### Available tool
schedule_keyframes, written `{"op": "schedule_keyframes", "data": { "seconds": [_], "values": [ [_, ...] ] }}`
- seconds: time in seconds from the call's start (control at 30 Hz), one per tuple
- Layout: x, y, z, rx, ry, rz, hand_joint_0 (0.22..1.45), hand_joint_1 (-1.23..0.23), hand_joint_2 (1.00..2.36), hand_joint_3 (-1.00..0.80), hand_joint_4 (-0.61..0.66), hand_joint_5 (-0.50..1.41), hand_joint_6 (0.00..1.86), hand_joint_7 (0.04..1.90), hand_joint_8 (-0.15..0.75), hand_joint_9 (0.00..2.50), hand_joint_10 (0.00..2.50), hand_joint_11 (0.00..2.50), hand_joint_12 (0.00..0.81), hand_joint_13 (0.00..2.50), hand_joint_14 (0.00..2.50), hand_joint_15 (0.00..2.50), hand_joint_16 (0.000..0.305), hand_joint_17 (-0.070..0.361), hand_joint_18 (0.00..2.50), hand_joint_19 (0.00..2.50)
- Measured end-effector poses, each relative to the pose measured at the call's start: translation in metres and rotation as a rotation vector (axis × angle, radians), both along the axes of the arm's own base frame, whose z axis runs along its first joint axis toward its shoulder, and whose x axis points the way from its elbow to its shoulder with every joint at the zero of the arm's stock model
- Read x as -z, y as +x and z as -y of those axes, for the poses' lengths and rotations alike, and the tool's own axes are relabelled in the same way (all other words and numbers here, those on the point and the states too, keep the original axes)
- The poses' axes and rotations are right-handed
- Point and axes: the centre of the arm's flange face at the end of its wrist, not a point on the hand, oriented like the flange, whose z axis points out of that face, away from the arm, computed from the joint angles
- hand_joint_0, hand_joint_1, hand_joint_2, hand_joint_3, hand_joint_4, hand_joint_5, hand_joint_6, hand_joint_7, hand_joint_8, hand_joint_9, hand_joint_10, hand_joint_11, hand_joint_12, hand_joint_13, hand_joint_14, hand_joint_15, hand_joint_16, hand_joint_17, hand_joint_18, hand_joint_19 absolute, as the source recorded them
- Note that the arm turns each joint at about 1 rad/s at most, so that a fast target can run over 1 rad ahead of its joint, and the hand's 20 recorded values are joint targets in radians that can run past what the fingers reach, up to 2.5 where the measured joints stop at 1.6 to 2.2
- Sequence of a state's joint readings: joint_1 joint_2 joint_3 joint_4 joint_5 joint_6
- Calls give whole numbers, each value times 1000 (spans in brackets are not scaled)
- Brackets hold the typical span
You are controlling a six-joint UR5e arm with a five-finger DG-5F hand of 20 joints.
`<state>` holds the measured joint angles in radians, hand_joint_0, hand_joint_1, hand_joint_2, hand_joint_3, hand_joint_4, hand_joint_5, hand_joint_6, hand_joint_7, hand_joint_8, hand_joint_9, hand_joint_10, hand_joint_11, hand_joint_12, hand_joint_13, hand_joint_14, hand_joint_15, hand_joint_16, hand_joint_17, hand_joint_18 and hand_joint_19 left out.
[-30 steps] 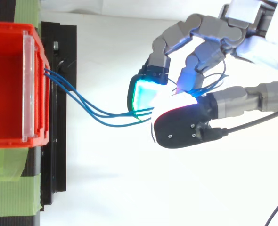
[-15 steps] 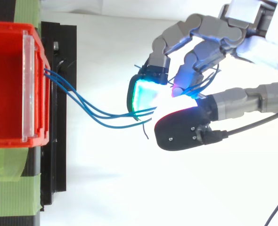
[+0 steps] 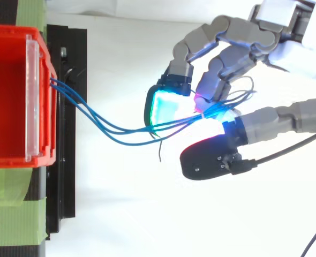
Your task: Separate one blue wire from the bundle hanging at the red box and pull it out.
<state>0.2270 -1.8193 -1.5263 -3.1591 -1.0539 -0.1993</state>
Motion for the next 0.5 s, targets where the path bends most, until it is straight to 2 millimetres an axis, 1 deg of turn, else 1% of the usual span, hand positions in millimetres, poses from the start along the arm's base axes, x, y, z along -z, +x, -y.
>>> {"op": "schedule_keyframes", "data": {
  "seconds": [0.1,0.33,0.4,0.47,0.5],
  "values": [
    [0,0,0,0,0,0,620,-960,1009,-387,177,-236,933,867,308,755,640,1506,416,793,646,1578,53,119,794,738],
    [0,0,0,0,1,0,550,-833,1006,-416,190,-231,928,867,320,773,659,1495,417,787,741,1506,55,123,795,770],
    [0,0,0,0,0,0,545,-808,1007,-418,190,-229,928,860,318,780,673,1485,419,786,758,1489,55,123,796,770],
    [0,0,0,0,0,0,534,-738,1005,-421,191,-228,928,857,327,788,691,1463,419,782,791,1467,55,124,798,776],
    [0,0,0,0,0,0,533,-733,1006,-418,193,-226,928,854,324,788,693,1465,421,781,800,1463,55,123,798,776]
  ]
}}
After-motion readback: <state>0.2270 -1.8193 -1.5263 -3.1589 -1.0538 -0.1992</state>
